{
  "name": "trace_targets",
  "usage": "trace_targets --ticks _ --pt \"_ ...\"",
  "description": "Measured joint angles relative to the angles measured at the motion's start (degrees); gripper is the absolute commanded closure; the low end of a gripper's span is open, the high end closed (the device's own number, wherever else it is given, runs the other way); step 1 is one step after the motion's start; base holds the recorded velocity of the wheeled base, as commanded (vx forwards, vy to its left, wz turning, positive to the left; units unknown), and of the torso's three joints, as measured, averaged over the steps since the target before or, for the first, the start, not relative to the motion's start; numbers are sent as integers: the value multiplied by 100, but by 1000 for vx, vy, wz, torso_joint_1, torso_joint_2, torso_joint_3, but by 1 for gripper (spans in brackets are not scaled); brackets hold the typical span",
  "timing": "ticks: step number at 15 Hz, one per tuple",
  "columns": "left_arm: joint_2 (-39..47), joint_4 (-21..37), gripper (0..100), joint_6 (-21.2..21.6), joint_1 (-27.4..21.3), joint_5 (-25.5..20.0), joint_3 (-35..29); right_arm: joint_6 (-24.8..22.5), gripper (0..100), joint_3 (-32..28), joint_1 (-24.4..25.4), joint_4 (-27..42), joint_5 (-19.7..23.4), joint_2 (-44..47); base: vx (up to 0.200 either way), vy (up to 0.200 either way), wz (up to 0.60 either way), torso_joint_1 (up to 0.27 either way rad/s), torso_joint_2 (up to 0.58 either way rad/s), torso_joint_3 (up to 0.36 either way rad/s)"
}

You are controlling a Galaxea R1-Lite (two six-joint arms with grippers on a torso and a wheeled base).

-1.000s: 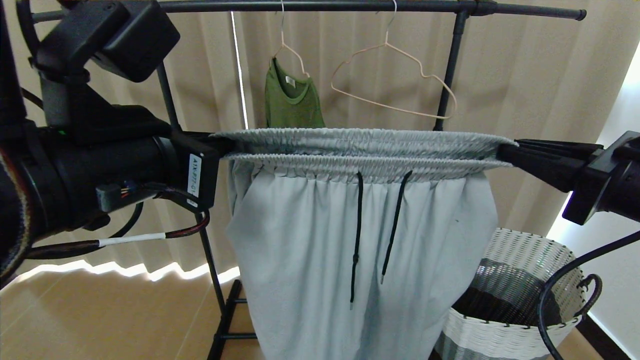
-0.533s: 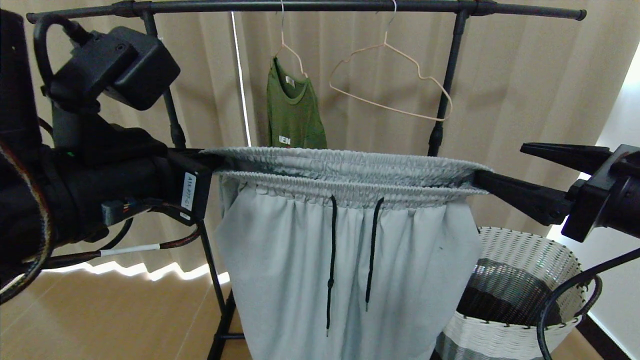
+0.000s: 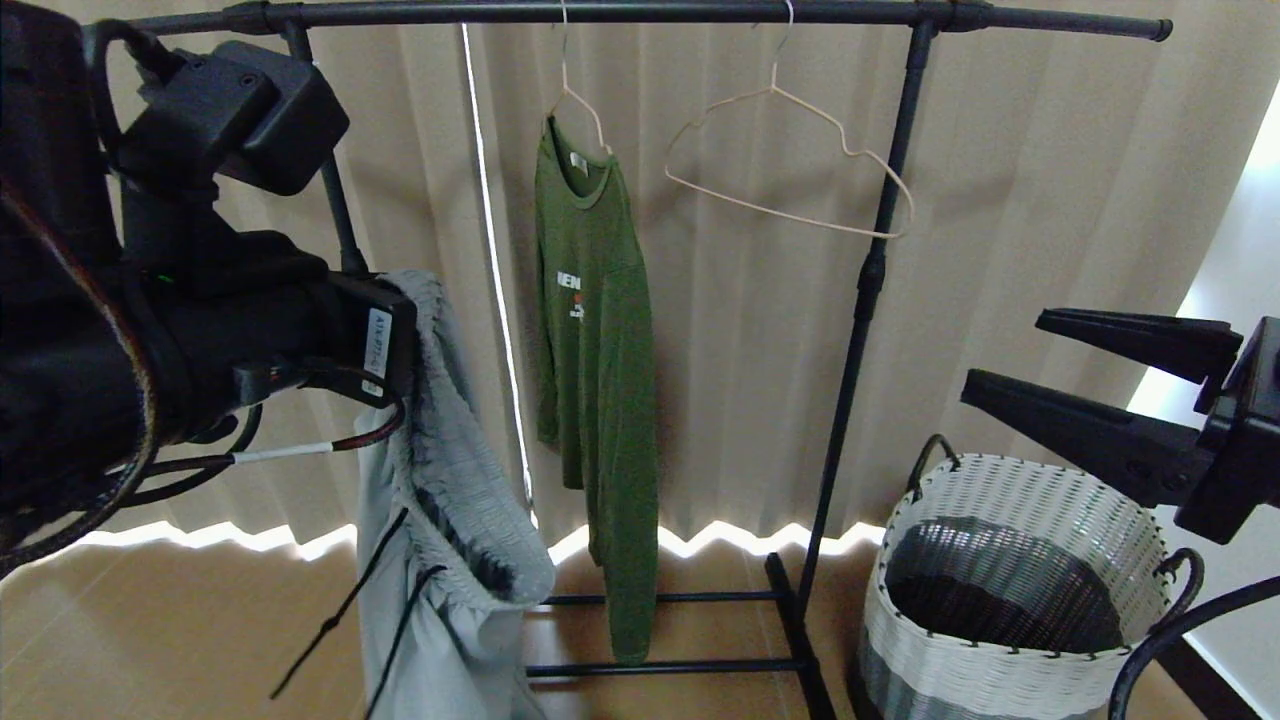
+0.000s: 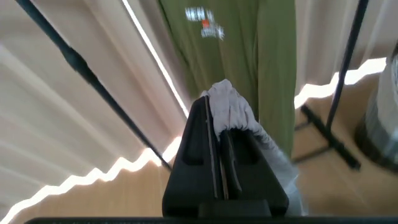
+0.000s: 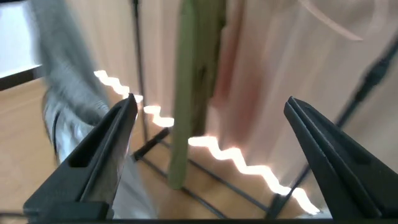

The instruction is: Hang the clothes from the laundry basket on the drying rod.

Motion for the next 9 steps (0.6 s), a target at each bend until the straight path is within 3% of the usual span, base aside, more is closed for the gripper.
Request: trace_targets --ticks 5,7,9 --pt "-171 -9 100 61 416 17 249 -707 0 540 -362 93 -363 -273 0 0 0 0 0 0" --pt "-449 -11 100 184 612 -12 614 -1131 0 612 -660 66 -775 -358 0 0 0 0 0 0" --pt "-789 -5 100 272 761 -29 1104 -1219 0 711 -987 33 -945 -414 0 0 0 0 0 0"
